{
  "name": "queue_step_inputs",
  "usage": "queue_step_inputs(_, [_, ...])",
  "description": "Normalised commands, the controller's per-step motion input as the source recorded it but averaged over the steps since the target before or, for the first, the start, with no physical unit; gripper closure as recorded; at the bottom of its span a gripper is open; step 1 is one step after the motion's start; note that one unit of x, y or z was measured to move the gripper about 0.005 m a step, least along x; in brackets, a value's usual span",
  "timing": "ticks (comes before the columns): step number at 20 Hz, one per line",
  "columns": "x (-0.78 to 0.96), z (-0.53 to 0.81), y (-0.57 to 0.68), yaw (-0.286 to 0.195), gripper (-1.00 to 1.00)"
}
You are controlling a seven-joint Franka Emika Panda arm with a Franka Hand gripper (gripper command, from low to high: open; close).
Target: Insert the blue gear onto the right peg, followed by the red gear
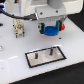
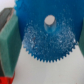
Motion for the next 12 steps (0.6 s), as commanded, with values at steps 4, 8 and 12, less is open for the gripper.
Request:
queue_step_inputs(4, [0.77,0.37,-0.12,0.000,1.00])
queue_step_inputs(8, [0.75,0.30,-0.20,0.000,1.00])
queue_step_inputs(12, [0.73,0.21,-0.26,0.000,1.00])
